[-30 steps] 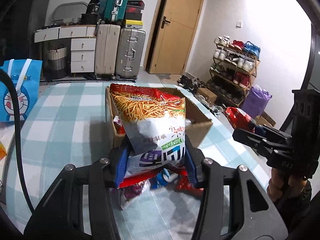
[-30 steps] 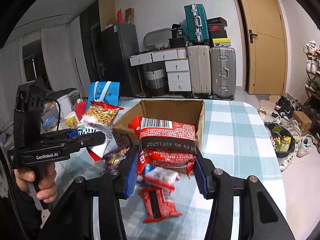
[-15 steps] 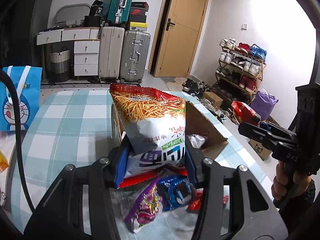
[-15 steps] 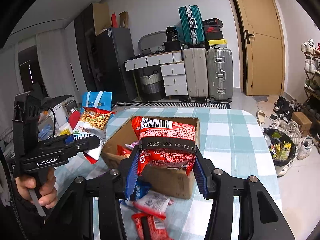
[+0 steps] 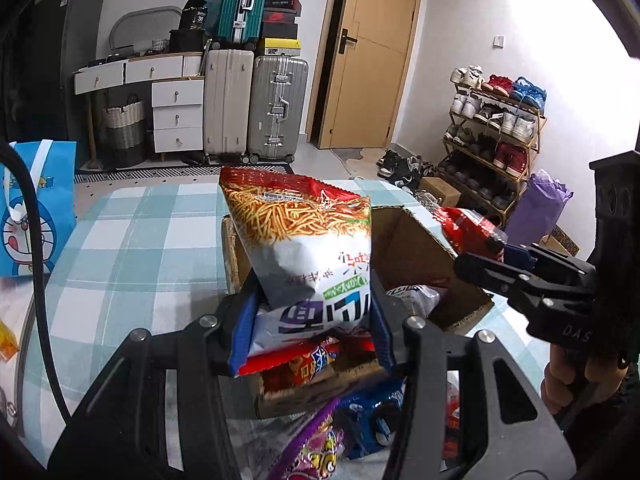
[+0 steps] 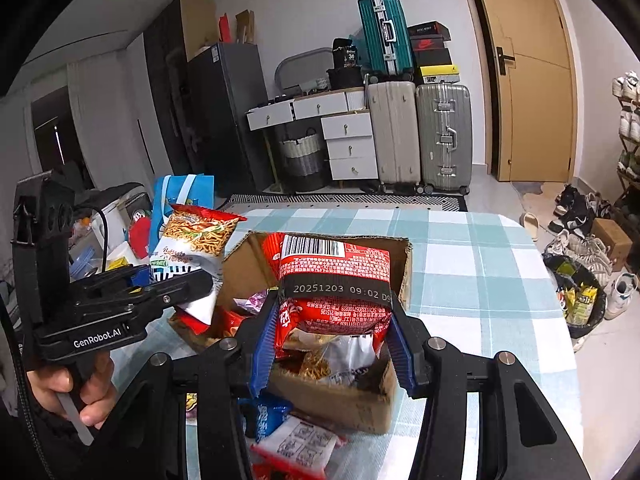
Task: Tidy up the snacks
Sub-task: 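Lift both held snacks and carry them over the cardboard box, then open both tools to drop the snacks into the box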
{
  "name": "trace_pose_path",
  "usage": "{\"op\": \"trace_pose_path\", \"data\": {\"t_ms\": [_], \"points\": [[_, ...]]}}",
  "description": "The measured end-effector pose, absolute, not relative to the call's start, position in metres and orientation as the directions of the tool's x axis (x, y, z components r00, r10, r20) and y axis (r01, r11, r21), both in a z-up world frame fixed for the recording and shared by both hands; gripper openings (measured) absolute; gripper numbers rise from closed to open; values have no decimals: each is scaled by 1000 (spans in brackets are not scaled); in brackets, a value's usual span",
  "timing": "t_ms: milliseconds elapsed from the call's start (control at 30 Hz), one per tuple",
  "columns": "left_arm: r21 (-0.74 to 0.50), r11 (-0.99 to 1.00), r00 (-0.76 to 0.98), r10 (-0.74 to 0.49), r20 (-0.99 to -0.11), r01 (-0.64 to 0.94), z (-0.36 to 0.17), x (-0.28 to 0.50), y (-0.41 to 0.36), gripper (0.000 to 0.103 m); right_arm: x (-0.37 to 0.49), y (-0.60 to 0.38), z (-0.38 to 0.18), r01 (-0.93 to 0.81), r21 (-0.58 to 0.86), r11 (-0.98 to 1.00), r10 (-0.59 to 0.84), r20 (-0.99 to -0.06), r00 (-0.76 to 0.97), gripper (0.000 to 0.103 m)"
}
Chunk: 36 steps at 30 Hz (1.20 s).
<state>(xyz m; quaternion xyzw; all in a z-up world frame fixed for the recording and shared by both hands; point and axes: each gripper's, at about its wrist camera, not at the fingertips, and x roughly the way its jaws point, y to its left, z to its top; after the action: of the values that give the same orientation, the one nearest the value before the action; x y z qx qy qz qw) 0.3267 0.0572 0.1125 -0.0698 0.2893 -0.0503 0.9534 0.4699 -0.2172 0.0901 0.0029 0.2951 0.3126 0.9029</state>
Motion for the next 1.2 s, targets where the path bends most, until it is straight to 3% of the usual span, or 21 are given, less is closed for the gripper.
{"op": "trace_pose_path", "data": {"t_ms": [667,1000,1067,1133,1200], "points": [[-51,998,800,-55,-597,31,74,375,39,46,507,-189,64,-584,166,795,554,-589,588,50],[-121,991,792,-114,-600,51,72,375,46,46,514,-186,57,-598,168,784,559,-611,561,53],[-132,990,796,-116,-594,46,75,371,48,54,510,-189,59,-604,174,778,569,-604,559,58],[-147,989,804,-111,-585,30,79,362,51,76,504,-192,62,-597,154,787,553,-605,572,62],[-155,987,817,-115,-565,31,84,351,53,82,499,-194,64,-597,140,790,544,-607,579,63]]}}
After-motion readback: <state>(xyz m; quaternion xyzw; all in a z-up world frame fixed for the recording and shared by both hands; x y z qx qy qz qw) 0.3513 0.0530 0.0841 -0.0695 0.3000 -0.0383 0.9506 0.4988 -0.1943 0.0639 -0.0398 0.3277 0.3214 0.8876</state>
